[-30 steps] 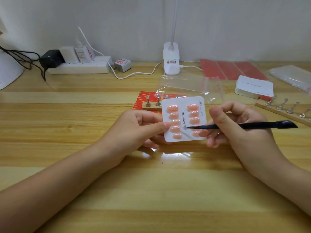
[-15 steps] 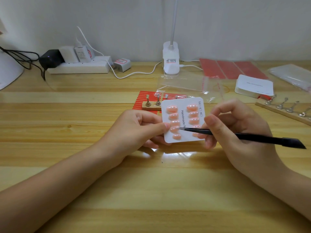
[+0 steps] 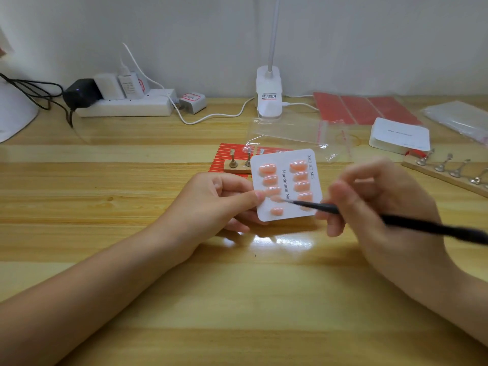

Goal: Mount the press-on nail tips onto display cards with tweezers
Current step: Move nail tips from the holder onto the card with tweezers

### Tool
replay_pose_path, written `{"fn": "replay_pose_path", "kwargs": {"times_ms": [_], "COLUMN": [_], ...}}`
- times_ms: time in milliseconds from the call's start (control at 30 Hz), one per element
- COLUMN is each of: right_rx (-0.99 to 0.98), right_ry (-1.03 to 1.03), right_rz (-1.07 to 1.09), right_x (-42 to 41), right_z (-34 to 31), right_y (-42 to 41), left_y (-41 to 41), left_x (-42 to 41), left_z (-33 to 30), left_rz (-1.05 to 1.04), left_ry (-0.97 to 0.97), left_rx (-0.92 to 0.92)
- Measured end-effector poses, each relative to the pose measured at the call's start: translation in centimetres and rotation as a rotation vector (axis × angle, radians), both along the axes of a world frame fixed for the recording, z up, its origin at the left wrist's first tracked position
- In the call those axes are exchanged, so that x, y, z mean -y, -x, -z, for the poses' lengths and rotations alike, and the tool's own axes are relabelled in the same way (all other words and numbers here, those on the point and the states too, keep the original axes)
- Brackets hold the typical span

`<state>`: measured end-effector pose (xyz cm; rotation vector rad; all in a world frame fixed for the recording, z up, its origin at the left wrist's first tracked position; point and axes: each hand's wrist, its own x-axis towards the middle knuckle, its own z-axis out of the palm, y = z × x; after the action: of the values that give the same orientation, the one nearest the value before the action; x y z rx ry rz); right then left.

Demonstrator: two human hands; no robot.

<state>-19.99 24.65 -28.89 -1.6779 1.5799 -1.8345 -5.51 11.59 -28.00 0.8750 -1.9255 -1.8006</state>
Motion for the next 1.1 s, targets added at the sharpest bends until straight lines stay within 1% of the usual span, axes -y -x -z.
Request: {"fn": "replay_pose_path", "kwargs": {"times_ms": [100,167,200,333,600,1100], "right_rx": [0.403,0.568,0.598,0.592,0.588,0.557], "right_ry": [-0.105,-0.151,-0.162,-0.187,-0.22,-0.23], "right_rz": [0.003,-0.019,-0.029,-0.06,-0.053,-0.06], "right_x": [0.3,0.5,0.6,0.8,0.9,1.1], "right_z": [-0.5,-0.3,-0.2,-0.2,-0.3,0.0], "right_y": [1.0,1.6,1.7,1.4,1.2,1.3], "left_y": [0.0,0.0,0.0,0.0,0.1,0.1], "left_x": [0.0,0.1,0.1,0.0,0.0,-0.1], "left_z": [0.1,0.1,0.1,0.1,0.1,0.0], "left_rz": [0.003,0.003,0.003,0.016,0.017,0.016], "left_ry": [0.007,0.012,0.013,0.008,0.01,-0.002], "left_rx": [0.004,0.005,0.004,-0.007,-0.005,-0.009]}}
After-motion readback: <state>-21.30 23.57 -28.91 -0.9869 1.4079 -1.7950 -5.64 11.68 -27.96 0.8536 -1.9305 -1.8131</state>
